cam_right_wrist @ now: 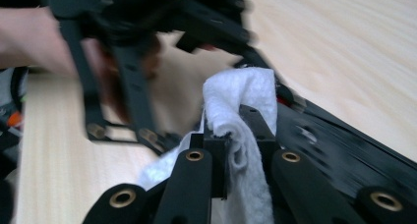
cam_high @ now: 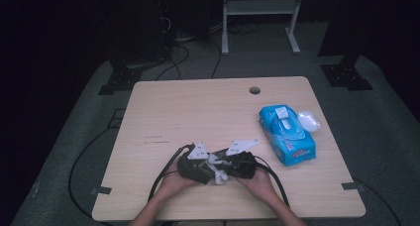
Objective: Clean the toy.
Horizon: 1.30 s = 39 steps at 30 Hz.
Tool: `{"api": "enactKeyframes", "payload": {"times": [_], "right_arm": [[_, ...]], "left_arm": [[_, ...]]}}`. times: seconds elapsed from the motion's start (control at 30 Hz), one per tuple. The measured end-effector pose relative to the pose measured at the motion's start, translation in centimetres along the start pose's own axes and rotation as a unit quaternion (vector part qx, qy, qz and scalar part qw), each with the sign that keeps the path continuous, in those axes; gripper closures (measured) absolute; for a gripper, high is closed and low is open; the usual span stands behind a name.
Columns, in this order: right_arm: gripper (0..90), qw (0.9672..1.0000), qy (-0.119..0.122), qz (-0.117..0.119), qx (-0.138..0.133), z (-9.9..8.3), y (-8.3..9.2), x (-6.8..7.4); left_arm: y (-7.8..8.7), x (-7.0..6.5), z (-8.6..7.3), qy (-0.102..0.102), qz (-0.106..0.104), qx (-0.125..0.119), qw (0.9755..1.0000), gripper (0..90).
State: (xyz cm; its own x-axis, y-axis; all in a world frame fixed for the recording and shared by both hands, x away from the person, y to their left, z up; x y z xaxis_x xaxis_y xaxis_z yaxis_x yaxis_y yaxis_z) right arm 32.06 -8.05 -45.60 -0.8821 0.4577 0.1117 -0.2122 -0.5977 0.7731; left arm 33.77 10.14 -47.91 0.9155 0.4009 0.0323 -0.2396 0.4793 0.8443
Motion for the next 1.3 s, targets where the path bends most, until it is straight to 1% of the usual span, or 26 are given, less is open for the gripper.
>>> {"api": "enactKeyframes", "payload": {"times": [0.07,0.1,0.2,0.23,0.27,0.33,0.37,0.4,0.43,0.47,0.53,0.57,0.6,0.63,0.67,0.7,0.73,0.8,0.87,0.93,1.0,1.03,1.13,1.23,1.27,1.3], "right_arm": [[82.5,0.9997,0.018,-0.016,0.010,0.3,-0.3,0.5],[82.5,0.9995,0.018,-0.021,0.013,0.3,-0.2,0.4],[82.6,0.9982,0.002,-0.057,0.018,-0.5,1.0,-1.0],[82.6,0.9981,-0.006,-0.058,0.019,-0.9,1.3,-1.6],[82.7,0.9982,-0.020,-0.054,0.017,-1.3,1.6,-2.0],[82.8,0.9977,-0.029,-0.061,0.012,-1.5,1.5,-2.0],[82.9,0.9977,-0.024,-0.062,0.009,-1.3,1.3,-1.7],[82.8,0.9983,-0.019,-0.054,0.007,-1.0,0.9,-1.3],[82.8,0.9988,-0.010,-0.047,0.007,-0.6,0.5,-0.7],[82.8,0.9988,0.003,-0.047,0.010,-0.3,0.1,-0.2],[82.8,0.9974,0.024,-0.064,0.021,-0.1,0.0,0.3],[82.8,0.9971,0.021,-0.069,0.023,-0.2,0.2,0.1],[82.8,0.9964,0.014,-0.081,0.023,-0.5,0.6,-0.3],[82.9,0.9954,0.005,-0.093,0.022,-0.9,1.2,-0.9],[83.0,0.9952,-0.010,-0.095,0.022,-1.3,1.7,-1.7],[83.0,0.9928,-0.021,-0.116,0.025,-1.8,2.2,-2.4],[83.0,0.9913,-0.029,-0.126,0.025,-2.2,2.7,-2.9],[83.0,0.9910,-0.054,-0.121,0.018,-2.7,3.3,-3.8],[83.0,0.9927,-0.057,-0.105,0.014,-2.8,3.0,-3.7],[82.8,0.9947,-0.043,-0.092,0.014,-2.4,2.2,-2.9],[82.8,0.9963,-0.028,-0.080,0.013,-1.9,1.6,-2.2],[82.8,0.9962,-0.023,-0.083,0.013,-1.8,1.6,-2.1],[82.8,0.9949,-0.031,-0.094,0.019,-2.2,2.2,-2.8],[82.8,0.9912,-0.059,-0.116,0.024,-3.5,3.4,-4.2],[82.8,0.9903,-0.068,-0.119,0.023,-3.9,3.8,-4.6],[82.8,0.9899,-0.081,-0.114,0.020,-4.2,4.1,-5.0]], "left_arm": [[0.0,0.1,-0.2,0.004,-0.003,0.001,1.0000,23.8],[0.0,0.2,-0.3,0.006,-0.003,0.000,1.0000,23.8],[0.1,0.3,-0.4,0.017,-0.001,-0.010,0.9998,23.8],[0.1,0.3,-0.3,0.023,0.000,-0.013,0.9997,23.8],[0.1,0.3,-0.3,0.022,0.003,-0.011,0.9997,23.8],[0.0,0.2,-0.1,0.021,0.004,-0.009,0.9997,23.8],[0.0,0.2,-0.1,0.018,0.003,-0.005,0.9998,23.8],[-0.1,0.1,-0.1,0.016,0.004,-0.003,0.9999,23.8],[-0.1,0.1,-0.2,0.010,0.006,0.002,0.9999,23.8],[-0.2,0.1,-0.2,0.007,0.007,0.010,0.9999,23.8],[-0.1,0.2,-0.3,0.006,0.006,0.009,0.9999,23.8],[-0.1,0.2,-0.3,0.011,0.004,0.004,0.9999,23.8],[-0.1,0.2,-0.4,0.012,0.004,0.003,0.9999,23.8],[-0.1,0.2,-0.4,0.014,0.003,0.003,0.9999,23.8],[-0.1,0.2,-0.4,0.013,0.004,0.002,0.9999,23.8],[-0.1,0.3,-0.4,0.012,0.005,0.003,0.9999,23.8],[-0.1,0.3,-0.4,0.013,0.004,0.003,0.9999,23.8],[-0.2,0.3,-0.3,0.014,0.004,0.002,0.9999,23.8],[-0.3,0.2,-0.2,0.009,0.005,0.005,0.9999,23.8],[-0.4,0.1,-0.1,0.014,0.004,0.000,0.9999,23.8],[-0.3,0.2,-0.2,0.008,0.005,0.005,0.9999,23.8],[-0.3,0.2,-0.3,0.009,0.005,0.004,0.9999,23.8],[-0.2,0.3,-0.3,0.009,0.005,0.003,0.9999,23.8],[-0.1,0.4,-0.4,0.007,0.003,0.005,1.0000,23.8],[-0.1,0.4,-0.4,0.009,0.002,0.003,0.9999,23.8],[-0.1,0.4,-0.4,0.011,0.002,0.002,0.9999,23.8]]}}
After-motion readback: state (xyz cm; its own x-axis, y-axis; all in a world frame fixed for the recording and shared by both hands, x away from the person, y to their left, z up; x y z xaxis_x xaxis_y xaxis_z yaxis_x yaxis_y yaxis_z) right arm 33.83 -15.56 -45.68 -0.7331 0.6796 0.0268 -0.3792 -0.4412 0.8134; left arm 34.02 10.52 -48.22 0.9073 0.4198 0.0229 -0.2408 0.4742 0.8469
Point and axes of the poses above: each handheld gripper's, and its own axes: y roughly backward along the jaws, z roughly out of its top, x roughly to its left, the point moved 1 cm from there along -y, roughly forward along the jaws, and after that the axes turned 15 degrees about x, right-handed, at the moved point
